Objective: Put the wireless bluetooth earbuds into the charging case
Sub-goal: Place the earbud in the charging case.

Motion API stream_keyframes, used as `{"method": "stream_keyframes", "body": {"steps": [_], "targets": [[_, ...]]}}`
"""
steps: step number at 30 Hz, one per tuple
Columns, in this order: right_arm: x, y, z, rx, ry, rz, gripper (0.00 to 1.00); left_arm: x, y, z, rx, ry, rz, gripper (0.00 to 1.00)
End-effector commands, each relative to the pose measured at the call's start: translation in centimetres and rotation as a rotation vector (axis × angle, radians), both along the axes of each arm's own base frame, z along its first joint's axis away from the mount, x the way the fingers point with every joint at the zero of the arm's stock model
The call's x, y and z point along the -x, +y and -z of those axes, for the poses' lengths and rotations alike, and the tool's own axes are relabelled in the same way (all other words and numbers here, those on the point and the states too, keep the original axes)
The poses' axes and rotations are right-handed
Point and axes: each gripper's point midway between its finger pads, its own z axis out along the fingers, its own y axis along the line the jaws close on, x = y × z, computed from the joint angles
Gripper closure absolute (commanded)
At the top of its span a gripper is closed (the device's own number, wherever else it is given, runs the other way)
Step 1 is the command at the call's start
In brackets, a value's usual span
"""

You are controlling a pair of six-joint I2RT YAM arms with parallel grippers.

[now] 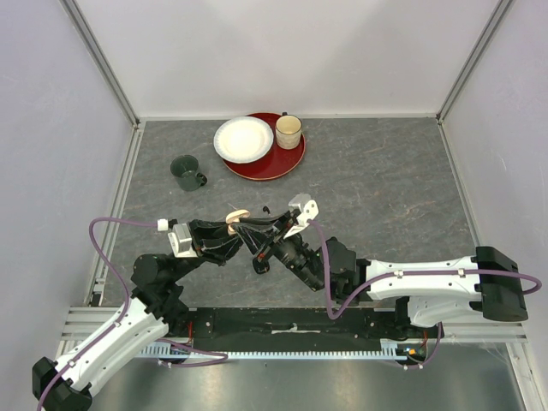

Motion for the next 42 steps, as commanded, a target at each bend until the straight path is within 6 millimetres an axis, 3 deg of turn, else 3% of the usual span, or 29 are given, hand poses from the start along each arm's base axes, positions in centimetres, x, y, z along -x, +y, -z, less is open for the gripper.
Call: {"method": "stream_keyframes", "body": {"steps": [1, 32, 42], "targets": [[-0.4, -0.2, 0.4, 0.075, -0.008, 0.033, 1.0, 0.4, 1.1, -3.1, 0.09, -0.075, -0.035, 0.98], [-1.1, -0.3, 1.1, 0.142, 0.038, 0.088, 0.9, 0.4, 1.5, -3.0, 0.098, -0.079, -0.05, 0.98], [-1.2, -0.5, 0.2, 0.114, 0.039, 0.092, 0.78, 0.5, 1.5, -2.9, 0.098, -0.08, -0.046, 0.98]]}}
